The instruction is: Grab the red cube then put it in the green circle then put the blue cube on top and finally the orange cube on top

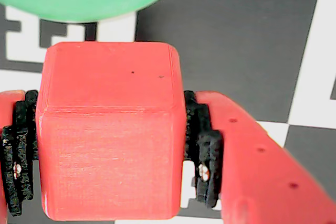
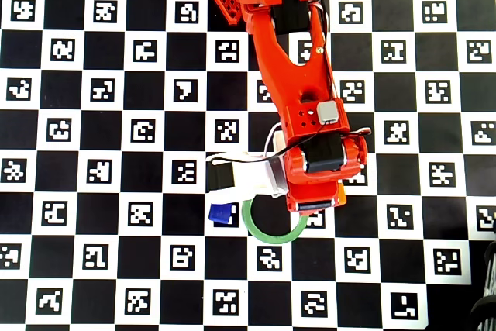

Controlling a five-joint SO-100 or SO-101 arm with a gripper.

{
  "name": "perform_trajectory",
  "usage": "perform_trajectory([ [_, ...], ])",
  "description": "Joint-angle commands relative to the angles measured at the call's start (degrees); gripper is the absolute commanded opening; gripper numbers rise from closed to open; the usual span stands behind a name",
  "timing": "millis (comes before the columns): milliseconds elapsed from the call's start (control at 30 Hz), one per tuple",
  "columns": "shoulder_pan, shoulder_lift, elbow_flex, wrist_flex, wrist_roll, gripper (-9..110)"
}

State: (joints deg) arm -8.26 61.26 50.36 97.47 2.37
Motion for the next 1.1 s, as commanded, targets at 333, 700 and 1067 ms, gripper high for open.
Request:
perform_trajectory([
  [333, 1.23, -0.7, -2.64, -5.01, 1.23, 5],
  [700, 1.93, -0.26, 6.42, -12.92, 1.23, 5],
  [1067, 1.23, -1.85, 8.53, -16.7, 2.37, 5],
])
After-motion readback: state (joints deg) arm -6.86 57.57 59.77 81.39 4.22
